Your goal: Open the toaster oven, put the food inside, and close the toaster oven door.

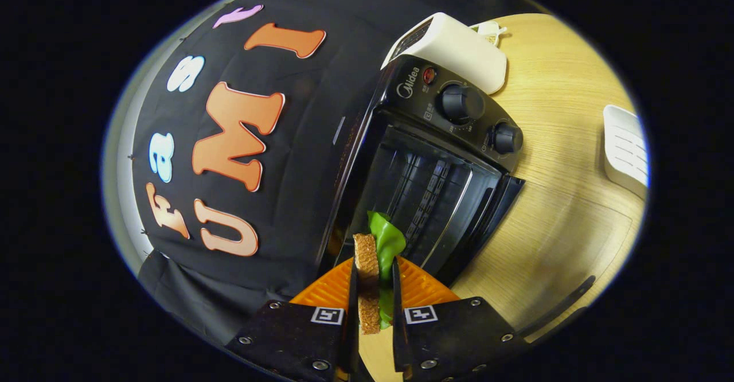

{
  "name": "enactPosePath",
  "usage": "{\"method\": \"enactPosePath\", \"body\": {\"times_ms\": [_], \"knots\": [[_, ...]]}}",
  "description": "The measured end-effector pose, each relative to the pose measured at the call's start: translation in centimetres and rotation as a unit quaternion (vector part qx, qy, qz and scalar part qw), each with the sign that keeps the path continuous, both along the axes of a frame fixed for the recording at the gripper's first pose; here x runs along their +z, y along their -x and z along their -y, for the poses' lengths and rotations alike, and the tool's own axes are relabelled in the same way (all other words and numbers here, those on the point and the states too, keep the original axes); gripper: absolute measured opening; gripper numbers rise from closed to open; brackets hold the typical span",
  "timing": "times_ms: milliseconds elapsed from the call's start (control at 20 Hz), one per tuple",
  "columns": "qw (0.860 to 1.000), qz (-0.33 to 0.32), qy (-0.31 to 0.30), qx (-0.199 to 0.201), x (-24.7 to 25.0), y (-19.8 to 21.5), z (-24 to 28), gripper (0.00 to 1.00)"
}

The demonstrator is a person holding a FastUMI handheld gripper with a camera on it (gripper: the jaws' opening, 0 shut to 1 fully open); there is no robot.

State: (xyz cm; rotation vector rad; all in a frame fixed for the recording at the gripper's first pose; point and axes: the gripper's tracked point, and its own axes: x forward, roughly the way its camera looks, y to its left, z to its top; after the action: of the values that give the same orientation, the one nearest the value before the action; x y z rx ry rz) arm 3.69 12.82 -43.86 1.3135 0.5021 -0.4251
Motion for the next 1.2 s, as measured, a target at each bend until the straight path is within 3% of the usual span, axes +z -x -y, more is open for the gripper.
{"method": "enactPosePath", "body": {"times_ms": [350, 550, 850, 1000, 1050, 1200], "knots": [[0.996, 0.012, -0.022, -0.083, -2.6, -2.9, 0.9, 0.24], [0.995, 0.011, -0.038, -0.094, -3.5, -3.6, -0.1, 0.26], [0.998, -0.028, -0.015, -0.05, -3.4, -2.2, -0.5, 0.54], [0.999, -0.037, -0.013, 0.004, -1.7, 0.0, -1.1, 0.68], [0.999, -0.033, -0.009, 0.019, -0.7, 0.7, -1.1, 0.81], [0.996, -0.035, 0.025, 0.074, 1.3, 3.2, -0.8, 0.93]]}}
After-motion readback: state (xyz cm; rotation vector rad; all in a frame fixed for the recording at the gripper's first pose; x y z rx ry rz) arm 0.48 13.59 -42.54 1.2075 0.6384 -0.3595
